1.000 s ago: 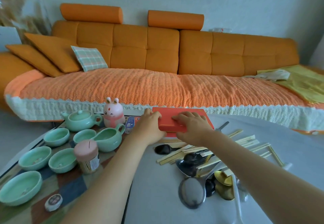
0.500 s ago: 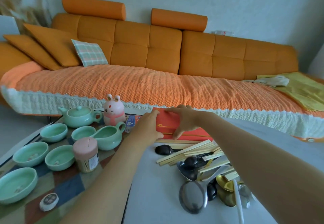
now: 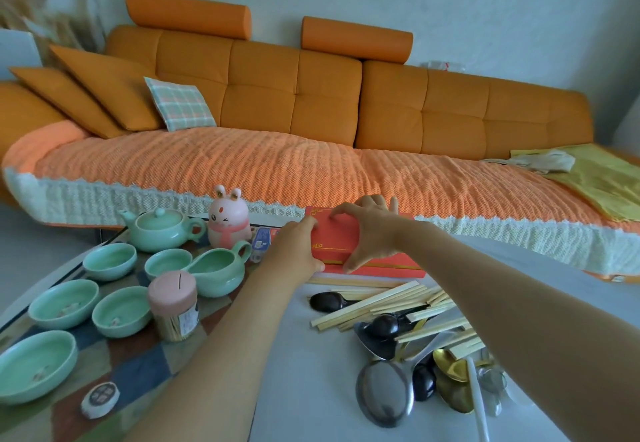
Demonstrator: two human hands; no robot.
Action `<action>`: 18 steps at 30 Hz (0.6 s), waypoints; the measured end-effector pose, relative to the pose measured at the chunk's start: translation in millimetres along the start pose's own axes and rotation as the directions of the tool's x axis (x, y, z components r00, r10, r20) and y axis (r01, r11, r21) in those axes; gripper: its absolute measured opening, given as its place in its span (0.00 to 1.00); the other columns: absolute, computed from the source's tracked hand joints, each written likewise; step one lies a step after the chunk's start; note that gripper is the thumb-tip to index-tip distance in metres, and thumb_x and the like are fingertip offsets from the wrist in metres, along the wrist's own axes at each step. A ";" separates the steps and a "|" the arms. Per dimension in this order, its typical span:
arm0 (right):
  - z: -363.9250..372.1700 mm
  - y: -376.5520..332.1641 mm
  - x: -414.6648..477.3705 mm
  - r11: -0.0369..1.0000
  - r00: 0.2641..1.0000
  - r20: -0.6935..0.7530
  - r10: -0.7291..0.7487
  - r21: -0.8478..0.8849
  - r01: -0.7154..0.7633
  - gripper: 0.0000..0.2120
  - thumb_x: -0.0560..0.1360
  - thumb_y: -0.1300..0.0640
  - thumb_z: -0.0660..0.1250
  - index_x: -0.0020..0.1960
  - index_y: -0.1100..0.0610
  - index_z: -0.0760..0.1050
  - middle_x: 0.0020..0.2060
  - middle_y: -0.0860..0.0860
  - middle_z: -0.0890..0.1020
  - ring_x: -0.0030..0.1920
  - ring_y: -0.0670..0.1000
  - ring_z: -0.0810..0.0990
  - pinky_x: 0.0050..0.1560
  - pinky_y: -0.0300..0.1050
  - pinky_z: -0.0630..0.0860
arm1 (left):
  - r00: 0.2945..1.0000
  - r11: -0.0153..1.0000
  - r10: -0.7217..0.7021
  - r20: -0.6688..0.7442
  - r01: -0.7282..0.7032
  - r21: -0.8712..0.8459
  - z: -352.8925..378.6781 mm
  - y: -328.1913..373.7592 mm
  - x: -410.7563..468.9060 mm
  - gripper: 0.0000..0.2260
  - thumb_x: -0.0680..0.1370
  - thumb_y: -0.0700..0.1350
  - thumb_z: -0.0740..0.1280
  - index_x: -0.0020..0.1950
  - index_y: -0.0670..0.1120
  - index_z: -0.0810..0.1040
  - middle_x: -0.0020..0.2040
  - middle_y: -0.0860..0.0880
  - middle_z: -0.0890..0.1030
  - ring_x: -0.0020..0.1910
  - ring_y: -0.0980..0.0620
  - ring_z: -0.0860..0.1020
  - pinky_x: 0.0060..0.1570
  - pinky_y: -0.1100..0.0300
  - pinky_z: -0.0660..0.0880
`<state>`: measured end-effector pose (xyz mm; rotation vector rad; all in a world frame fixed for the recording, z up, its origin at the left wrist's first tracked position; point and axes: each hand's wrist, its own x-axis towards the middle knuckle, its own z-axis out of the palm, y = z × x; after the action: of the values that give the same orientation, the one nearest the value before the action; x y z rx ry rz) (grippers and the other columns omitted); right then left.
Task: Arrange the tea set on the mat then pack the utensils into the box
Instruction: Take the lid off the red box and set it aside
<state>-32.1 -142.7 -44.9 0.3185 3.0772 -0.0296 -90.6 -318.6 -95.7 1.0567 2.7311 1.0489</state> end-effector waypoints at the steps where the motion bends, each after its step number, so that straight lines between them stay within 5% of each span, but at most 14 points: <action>1: -0.9 0.3 0.0 1.000 1.000 0.009 -0.004 0.010 0.004 0.49 0.51 0.30 0.76 0.67 0.31 0.58 0.60 0.50 0.65 0.67 0.58 0.60 0.71 0.73 0.48 | 1.000 1.000 -0.004 0.000 0.004 -0.005 -0.7 0.5 -0.4 0.34 0.69 0.43 0.77 0.72 0.49 0.66 0.62 0.46 0.73 0.59 0.46 0.74 0.56 0.51 0.76; 5: -0.5 6.5 0.2 0.988 1.000 0.028 -0.001 0.152 -0.003 0.44 0.53 0.34 0.79 0.64 0.30 0.61 0.58 0.49 0.65 0.60 0.55 0.65 0.67 0.68 0.65 | 0.999 0.996 -0.034 0.023 0.036 -0.083 -1.1 -2.1 -2.4 0.37 0.69 0.42 0.76 0.74 0.51 0.62 0.60 0.47 0.76 0.55 0.46 0.76 0.50 0.52 0.77; 8: 5.8 10.5 0.6 0.987 1.000 -0.011 -0.021 0.162 0.022 0.43 0.54 0.36 0.80 0.64 0.32 0.63 0.59 0.49 0.63 0.60 0.53 0.62 0.66 0.64 0.65 | 0.997 0.990 -0.064 0.038 0.068 -0.123 1.2 -5.5 -3.1 0.36 0.71 0.43 0.76 0.74 0.52 0.61 0.59 0.48 0.77 0.52 0.50 0.76 0.43 0.59 0.73; 14: 12.9 13.7 5.7 0.982 0.992 -0.100 -0.073 0.164 0.089 0.43 0.52 0.35 0.80 0.63 0.31 0.63 0.61 0.49 0.62 0.63 0.55 0.61 0.66 0.58 0.63 | 0.994 0.985 -0.113 0.010 0.113 -0.133 -2.2 -3.9 -1.8 0.37 0.72 0.45 0.76 0.75 0.48 0.60 0.56 0.49 0.76 0.52 0.50 0.75 0.48 0.57 0.69; 18: 13.7 18.5 11.4 0.965 0.999 -0.045 -0.029 0.261 0.040 0.41 0.52 0.35 0.81 0.60 0.30 0.65 0.59 0.48 0.64 0.60 0.54 0.67 0.60 0.57 0.75 | 0.991 0.990 -0.135 0.004 0.135 -0.050 -1.2 -2.2 -0.7 0.28 0.74 0.46 0.75 0.70 0.46 0.67 0.55 0.48 0.77 0.53 0.48 0.76 0.50 0.55 0.71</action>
<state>-38.9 -122.7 -59.5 0.2784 3.1190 -0.4394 -91.6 -320.9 -96.3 0.8512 2.7159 1.0898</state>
